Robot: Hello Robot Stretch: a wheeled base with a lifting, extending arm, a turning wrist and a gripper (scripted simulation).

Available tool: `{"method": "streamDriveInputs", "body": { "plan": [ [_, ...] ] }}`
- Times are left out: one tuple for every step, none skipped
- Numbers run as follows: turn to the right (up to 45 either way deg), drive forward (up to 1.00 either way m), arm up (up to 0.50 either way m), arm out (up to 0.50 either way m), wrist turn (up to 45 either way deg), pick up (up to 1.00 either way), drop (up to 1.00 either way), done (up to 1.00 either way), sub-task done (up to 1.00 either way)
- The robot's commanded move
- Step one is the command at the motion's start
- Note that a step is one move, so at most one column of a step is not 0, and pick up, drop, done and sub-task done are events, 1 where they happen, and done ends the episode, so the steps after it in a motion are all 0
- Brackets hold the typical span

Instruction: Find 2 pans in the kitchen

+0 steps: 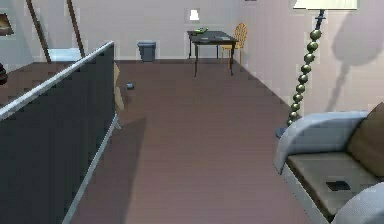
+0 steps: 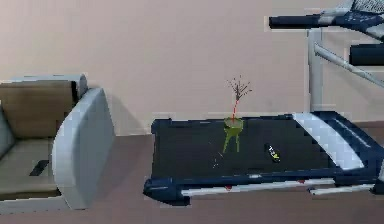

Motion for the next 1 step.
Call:
{"method": "streamDriveInputs", "body": {
  "plan": [
    [0.0,1.00,0.00,0.00,0.0,0.00,0.00,0.00,0.00]
  ]
}}
